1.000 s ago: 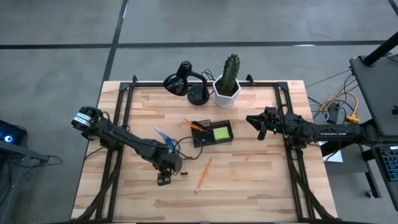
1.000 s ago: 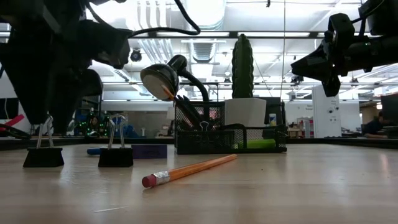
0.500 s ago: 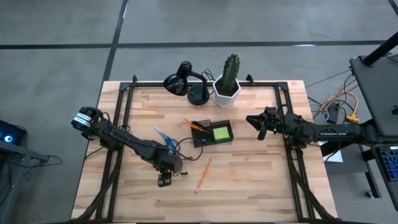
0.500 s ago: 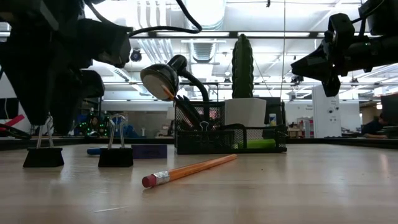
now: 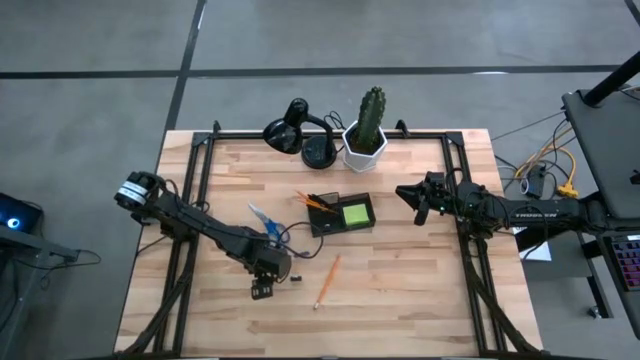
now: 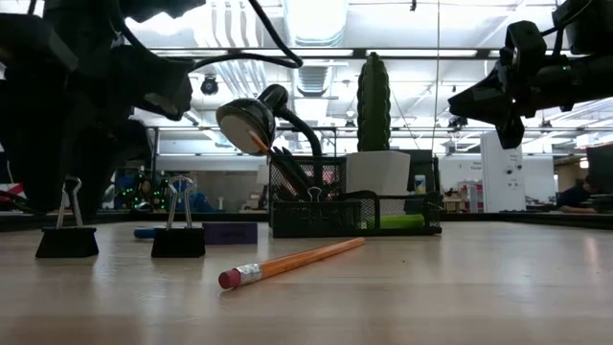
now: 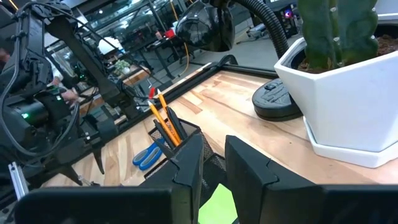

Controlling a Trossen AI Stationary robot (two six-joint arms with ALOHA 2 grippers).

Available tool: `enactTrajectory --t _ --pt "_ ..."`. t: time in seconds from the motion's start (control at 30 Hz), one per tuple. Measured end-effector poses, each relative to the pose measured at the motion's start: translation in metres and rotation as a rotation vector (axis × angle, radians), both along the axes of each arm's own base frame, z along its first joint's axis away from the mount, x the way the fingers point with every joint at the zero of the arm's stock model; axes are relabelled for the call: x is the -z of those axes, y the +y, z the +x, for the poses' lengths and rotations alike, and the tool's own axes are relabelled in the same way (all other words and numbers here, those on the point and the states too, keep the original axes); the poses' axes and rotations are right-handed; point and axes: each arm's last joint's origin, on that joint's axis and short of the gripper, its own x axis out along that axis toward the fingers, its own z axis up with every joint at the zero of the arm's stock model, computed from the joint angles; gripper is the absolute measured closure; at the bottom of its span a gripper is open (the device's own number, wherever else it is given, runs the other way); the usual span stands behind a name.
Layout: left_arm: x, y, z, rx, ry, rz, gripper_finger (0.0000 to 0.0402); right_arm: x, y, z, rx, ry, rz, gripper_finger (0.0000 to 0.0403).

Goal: Pick and place office supplies into organizer
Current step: Put the black binder clip into the desk organizer

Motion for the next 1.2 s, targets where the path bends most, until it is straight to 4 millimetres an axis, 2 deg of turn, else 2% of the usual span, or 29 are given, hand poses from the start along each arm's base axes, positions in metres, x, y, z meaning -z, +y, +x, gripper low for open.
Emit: enactTrajectory --t 0.4,0.53,0.87,1.2 --pt "-0.001 -0.001 0.003 0.0 -0.03 -0.013 0.0197 0.0 0.0 0.0 0.001 0.0 0.001 0.0344" --pt "-0.001 -0.001 0.003 0.001 -0.03 -0.013 0.0236 0.0 0.0 0.0 0.001 0.0 0.003 0.0344" --pt "-0.002 -0.002 0.003 0.003 -0.032 -0.022 0.0389 0.0 -0.001 0.0 0.025 -0.001 0.002 0.0344" --pt "-0.016 0.003 0.005 0.045 -0.096 -0.021 0.04 0.0 -0.001 0.0 0.027 -0.001 0.002 0.0344"
